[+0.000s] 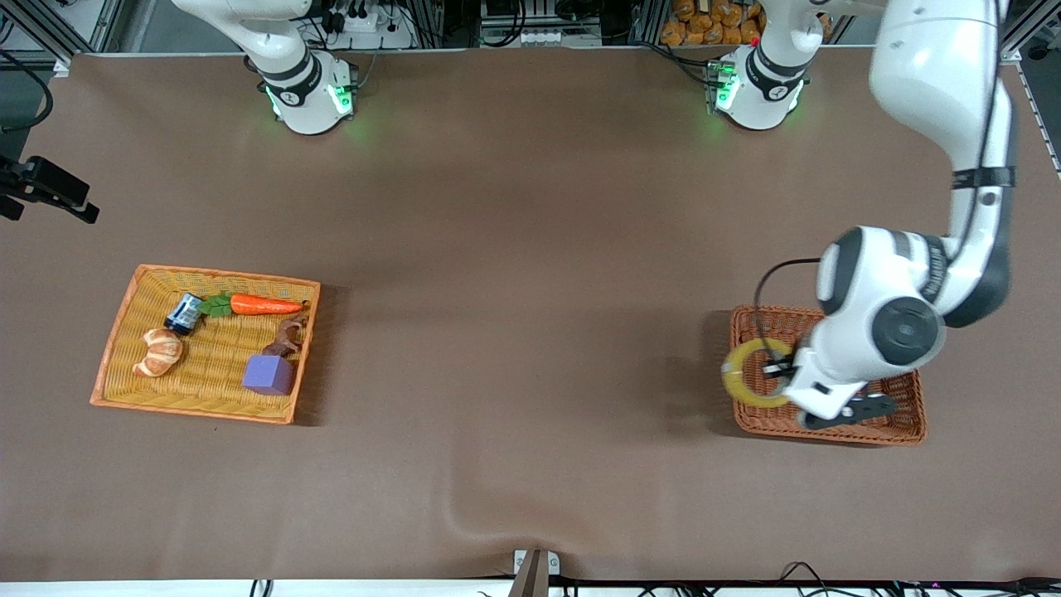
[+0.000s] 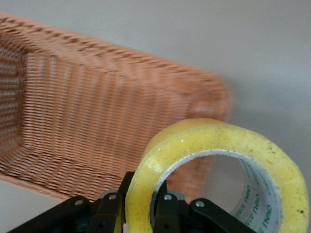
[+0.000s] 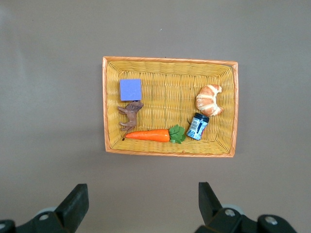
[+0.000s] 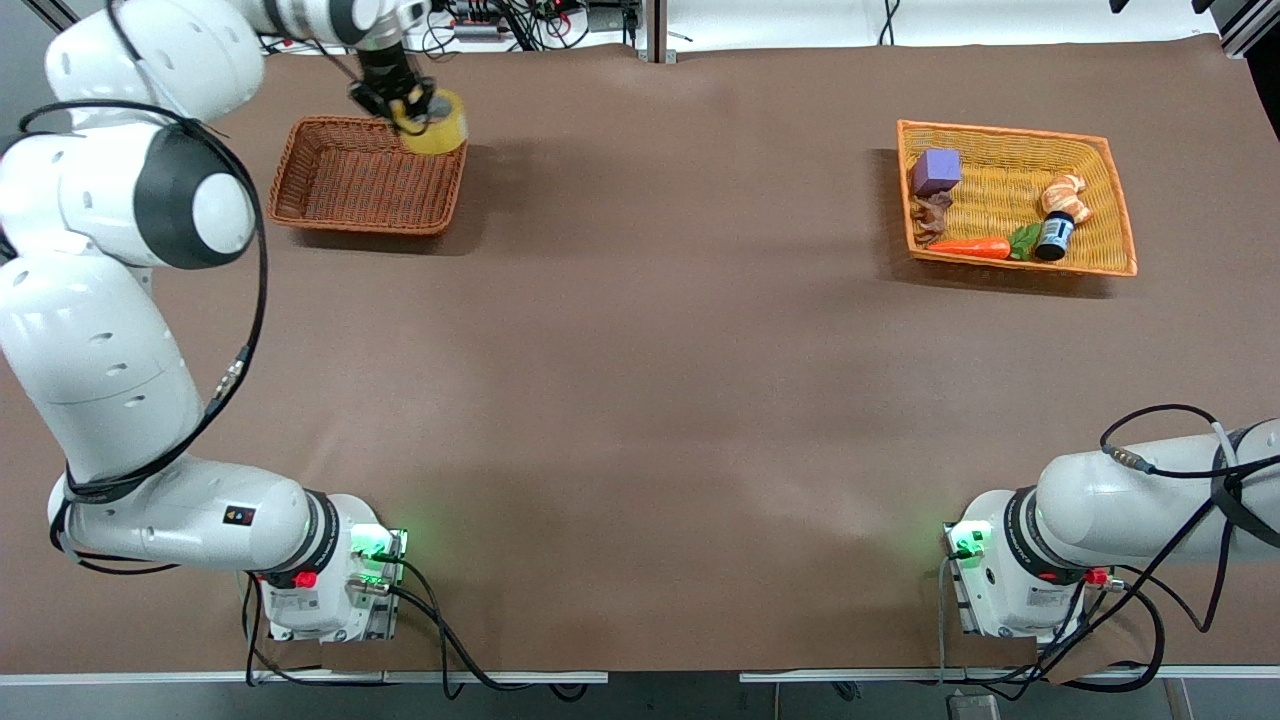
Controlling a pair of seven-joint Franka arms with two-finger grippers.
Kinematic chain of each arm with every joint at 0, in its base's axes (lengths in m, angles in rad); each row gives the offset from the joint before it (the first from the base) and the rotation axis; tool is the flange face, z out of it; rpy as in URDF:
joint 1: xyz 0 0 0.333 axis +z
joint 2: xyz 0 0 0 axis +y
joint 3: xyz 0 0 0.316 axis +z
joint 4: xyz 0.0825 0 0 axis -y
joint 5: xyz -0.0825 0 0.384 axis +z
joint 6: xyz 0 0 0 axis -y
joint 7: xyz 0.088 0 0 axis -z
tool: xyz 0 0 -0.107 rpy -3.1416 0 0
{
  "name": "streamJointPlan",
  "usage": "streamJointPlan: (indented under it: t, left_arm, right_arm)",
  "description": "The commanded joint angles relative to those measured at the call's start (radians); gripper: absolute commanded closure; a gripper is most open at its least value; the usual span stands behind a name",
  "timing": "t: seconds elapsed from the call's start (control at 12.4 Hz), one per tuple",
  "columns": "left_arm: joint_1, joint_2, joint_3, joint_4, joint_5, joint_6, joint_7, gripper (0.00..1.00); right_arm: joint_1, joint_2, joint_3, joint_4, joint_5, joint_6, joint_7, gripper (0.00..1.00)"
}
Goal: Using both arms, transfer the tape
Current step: 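Lower the tape into the basket and open the left gripper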
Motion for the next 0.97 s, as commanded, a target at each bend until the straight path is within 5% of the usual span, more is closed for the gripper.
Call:
streamJointPlan:
  t: [0.0,0.08,0.16,0.24,0.32,0.89]
  left_arm:
    - [0.118,-0.045,-0.016,-0.127,-0.017,0.086,0.14,1.0]
    - [0.15,-0.044,-0.037,-0.152,-0.017,0.123,0.184,1.0]
    - [0.161,-0.035,-0.045,-0.152,-0.017,0.129,0.192,0.84]
    - [0.163,-0.03,-0.043,-0.152,-0.012,0.129,0.201,0.34]
    - [0.161,-0.032,-0.043,-0.146,-0.006,0.129,0.205,0.0]
    - [0.163,-0.376,-0.048,-0.095,-0.026,0.073,0.205,0.0]
  right_arm:
    - [-0.005,-0.009,0.006,-0.003,0.001,0.0,0.005,0.0]
    - [-0.005,-0.009,0.006,-0.003,0.001,0.0,0.005,0.0]
    - [-0.003,-0.007,0.006,-0.003,0.001,0.0,0.005,0.0]
    - [-0.003,-0.007,0.006,-0.003,0.001,0.0,0.005,0.0]
    - [-0.003,-0.007,0.006,-0.003,0.001,0.0,0.005,0.0]
    - [0.003,-0.007,0.006,-0.003,0.001,0.001,0.005,0.0]
